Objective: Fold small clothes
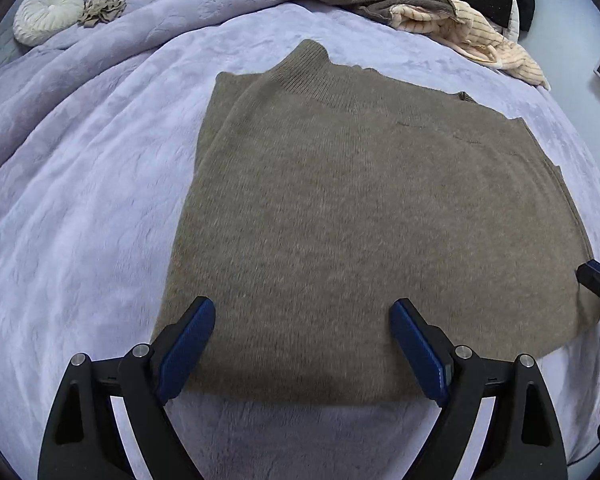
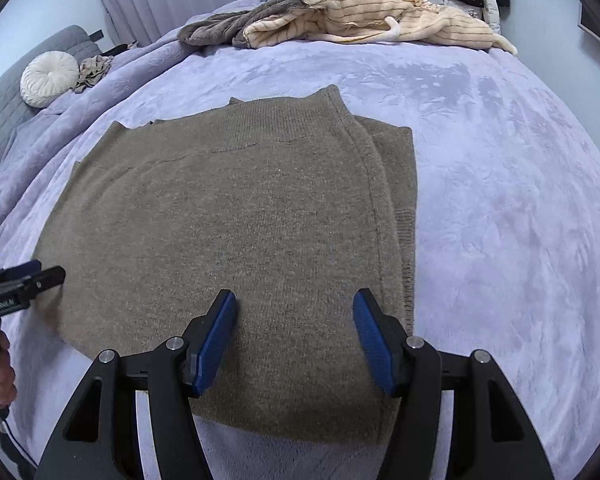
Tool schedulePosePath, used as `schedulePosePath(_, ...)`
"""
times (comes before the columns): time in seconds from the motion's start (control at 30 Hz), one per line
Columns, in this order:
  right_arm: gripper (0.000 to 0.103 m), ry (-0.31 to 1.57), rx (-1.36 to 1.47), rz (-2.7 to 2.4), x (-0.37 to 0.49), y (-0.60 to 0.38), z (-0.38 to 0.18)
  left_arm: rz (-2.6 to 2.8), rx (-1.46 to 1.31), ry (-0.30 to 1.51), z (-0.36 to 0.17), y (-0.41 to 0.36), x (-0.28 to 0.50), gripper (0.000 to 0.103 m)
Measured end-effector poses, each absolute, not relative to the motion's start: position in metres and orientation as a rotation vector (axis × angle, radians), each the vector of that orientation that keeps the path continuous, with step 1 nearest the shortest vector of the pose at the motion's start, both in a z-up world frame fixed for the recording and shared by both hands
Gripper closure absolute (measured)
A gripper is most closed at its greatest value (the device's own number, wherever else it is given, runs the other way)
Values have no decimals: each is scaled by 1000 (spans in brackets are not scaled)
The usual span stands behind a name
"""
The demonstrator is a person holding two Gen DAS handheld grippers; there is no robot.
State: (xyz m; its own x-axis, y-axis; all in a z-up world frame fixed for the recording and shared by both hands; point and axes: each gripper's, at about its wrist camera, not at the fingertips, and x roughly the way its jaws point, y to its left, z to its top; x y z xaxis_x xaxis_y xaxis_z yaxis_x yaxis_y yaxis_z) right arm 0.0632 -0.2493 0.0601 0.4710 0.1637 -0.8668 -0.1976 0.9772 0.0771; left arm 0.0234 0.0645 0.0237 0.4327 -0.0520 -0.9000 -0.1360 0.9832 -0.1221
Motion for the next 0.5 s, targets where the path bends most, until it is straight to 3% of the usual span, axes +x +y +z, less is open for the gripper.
schedulePosePath(0.33, 38, 1012, 24, 243, 18, -256, 87, 79, -341, 1054, 43, 106, -22, 12)
schedulePosePath(0.5, 38, 984, -12, 285, 7, -238, 98, -4, -708, 1063, 14, 157, -21, 13)
